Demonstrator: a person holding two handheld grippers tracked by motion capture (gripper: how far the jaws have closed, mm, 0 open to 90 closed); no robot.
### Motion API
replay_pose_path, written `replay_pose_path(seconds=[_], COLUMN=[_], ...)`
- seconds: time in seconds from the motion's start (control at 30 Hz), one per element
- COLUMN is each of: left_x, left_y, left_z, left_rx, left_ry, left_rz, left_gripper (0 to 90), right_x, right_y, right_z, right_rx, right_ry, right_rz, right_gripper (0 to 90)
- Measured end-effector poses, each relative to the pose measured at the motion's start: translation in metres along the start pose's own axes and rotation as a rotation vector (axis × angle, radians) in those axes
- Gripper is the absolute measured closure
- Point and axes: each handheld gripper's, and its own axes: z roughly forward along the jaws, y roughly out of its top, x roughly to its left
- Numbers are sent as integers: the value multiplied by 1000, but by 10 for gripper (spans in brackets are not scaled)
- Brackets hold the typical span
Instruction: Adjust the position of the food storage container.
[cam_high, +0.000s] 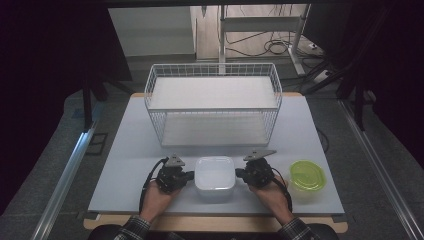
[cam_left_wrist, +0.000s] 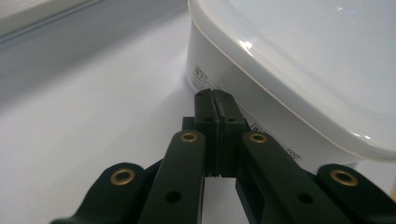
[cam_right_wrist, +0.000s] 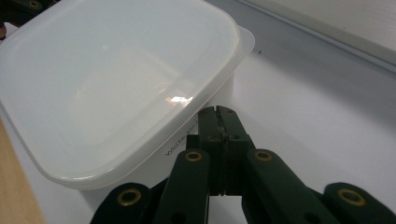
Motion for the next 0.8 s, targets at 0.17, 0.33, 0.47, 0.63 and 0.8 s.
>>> replay_pose_path(seconds=[0.17, 0.33, 0.47, 0.63, 0.8], left_x=[-8, -5, -3, -3, -1], left_y=[-2, -2, -10, -14, -19], left_z=[-3, -13, -30, -39, -45], left_rx=[15, -21, -54, -74, -90], left_ry=[6, 16, 52, 73, 47], left_rz=[23, 40, 63, 71, 65], left_gripper=[898, 841, 711, 527, 385], right_x=[5, 3, -3, -2, 4], right_y=[-6, -5, -9, -11, -15], right_z=[-6, -9, -25, -39, -44], right_rx=[5, -16, -49, -75, -86], right_ry=[-4, -1, -12, -32, -51], right_rz=[-11, -2, -1, -17, -35], right_gripper=[895, 893, 824, 685, 545])
